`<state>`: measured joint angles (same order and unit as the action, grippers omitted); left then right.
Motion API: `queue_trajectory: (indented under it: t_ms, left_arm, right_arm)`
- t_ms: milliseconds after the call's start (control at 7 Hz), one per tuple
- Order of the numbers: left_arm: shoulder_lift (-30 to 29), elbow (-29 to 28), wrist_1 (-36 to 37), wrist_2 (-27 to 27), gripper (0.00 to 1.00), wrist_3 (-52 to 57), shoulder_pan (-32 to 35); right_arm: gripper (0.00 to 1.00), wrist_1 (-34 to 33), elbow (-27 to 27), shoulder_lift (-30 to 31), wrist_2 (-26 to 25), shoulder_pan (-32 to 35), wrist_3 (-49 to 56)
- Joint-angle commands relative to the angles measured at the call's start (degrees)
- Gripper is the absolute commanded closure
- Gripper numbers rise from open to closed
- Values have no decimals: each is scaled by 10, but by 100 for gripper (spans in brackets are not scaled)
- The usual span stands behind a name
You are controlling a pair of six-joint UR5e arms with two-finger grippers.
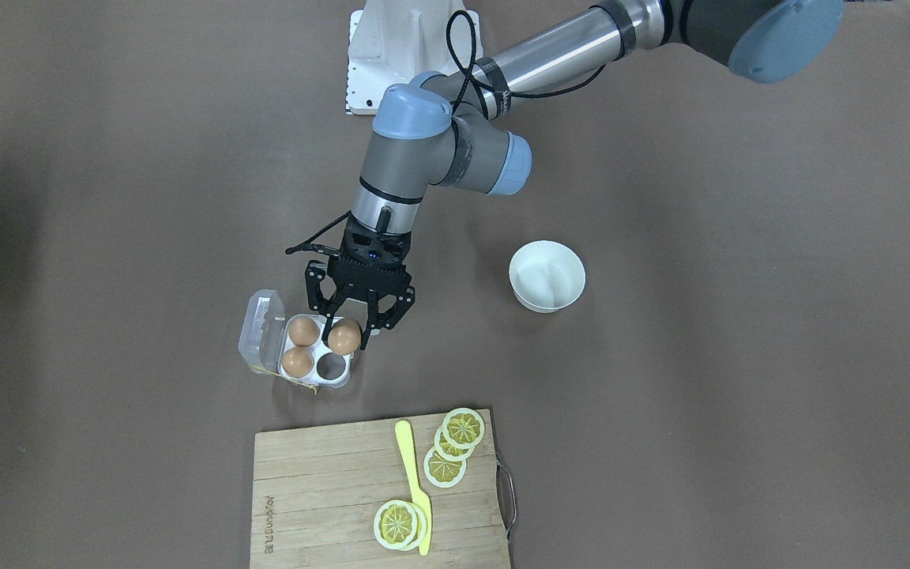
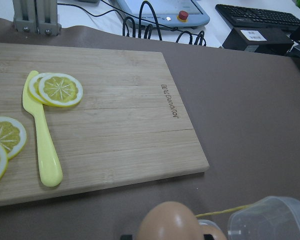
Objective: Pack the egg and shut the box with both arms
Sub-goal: 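Lower the egg into the empty slot and open the left gripper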
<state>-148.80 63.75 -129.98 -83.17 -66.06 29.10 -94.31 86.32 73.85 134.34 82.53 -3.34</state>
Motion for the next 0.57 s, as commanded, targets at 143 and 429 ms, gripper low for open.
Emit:
queue_trajectory:
  t_ms: [143, 429]
  left_arm:
    - [-14, -26, -1, 51, 55, 0, -21]
    - [-15, -25, -1, 51, 45, 0, -24]
  right_arm:
    - [0, 0, -1, 0, -2, 0, 0]
    - [0, 0, -1, 0, -2, 0, 0]
